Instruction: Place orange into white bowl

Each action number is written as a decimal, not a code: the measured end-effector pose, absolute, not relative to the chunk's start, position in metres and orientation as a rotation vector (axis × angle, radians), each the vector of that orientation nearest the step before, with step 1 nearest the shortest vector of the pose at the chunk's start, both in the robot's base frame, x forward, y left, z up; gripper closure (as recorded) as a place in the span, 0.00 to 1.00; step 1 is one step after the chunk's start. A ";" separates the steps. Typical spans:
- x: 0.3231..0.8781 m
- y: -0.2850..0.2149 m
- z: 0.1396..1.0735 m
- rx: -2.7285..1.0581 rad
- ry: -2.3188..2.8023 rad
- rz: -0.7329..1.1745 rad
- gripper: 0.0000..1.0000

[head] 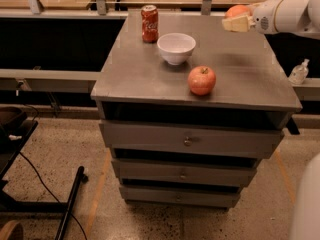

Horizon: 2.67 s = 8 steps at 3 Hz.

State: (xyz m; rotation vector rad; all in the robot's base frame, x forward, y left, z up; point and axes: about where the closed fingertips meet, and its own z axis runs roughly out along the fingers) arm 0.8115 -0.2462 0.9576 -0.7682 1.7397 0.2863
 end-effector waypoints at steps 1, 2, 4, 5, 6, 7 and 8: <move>0.818 -0.192 0.965 -0.860 1.683 0.382 1.00; 0.818 -0.133 0.961 -0.933 1.660 0.502 0.83; 0.791 -0.060 0.950 -1.147 1.684 0.528 0.36; 0.779 -0.045 0.943 -1.223 1.724 0.472 0.05; 0.780 -0.048 0.937 -1.233 1.760 0.424 0.00; 0.791 -0.076 0.937 -1.159 1.810 0.364 0.00; 0.792 -0.077 0.936 -1.154 1.814 0.362 0.00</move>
Offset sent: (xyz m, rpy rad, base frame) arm 0.0069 0.1772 -0.0006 0.0968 0.0753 0.3724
